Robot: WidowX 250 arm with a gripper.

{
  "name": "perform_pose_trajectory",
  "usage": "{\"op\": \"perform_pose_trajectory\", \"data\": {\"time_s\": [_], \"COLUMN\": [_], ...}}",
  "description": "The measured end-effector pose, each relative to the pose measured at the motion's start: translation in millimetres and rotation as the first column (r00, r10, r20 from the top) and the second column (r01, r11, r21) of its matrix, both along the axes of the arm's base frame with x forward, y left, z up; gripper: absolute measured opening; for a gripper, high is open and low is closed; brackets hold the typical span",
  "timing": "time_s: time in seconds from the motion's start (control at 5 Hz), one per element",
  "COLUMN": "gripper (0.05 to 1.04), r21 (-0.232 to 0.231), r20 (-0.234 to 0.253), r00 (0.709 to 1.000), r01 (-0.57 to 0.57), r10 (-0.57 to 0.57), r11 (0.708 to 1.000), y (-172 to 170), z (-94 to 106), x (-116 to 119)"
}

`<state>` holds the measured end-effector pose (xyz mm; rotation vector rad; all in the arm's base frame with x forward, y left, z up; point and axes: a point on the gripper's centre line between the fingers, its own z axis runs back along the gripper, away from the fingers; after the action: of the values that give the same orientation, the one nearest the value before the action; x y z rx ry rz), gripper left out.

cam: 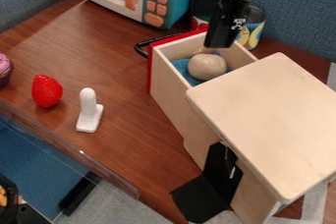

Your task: Moved the thing outside of the drawer

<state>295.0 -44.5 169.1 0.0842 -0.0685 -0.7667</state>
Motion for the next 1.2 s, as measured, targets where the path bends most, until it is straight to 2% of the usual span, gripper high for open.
{"op": "perform_pose_trajectory", "data": {"time_s": [0.2, 0.4, 0.8, 1.2], "gripper": [1.0, 1.0, 1.0, 1.0], "r21": [0.004, -0.007, -0.016, -0.033], "r20": [-0.025, 0.007, 0.034, 0.037], "r00": [1.0, 0.998, 0.985, 0.973], "r01": [-0.004, -0.058, -0.166, -0.227], "r10": [0.004, 0.058, 0.166, 0.229], "r11": [1.0, 0.998, 0.986, 0.973], "y": [0.0, 0.6, 15.6, 24.5], "z": [-8.3, -15.6, -33.1, -58.5], "x": [0.1, 6.1, 22.5, 37.8]}}
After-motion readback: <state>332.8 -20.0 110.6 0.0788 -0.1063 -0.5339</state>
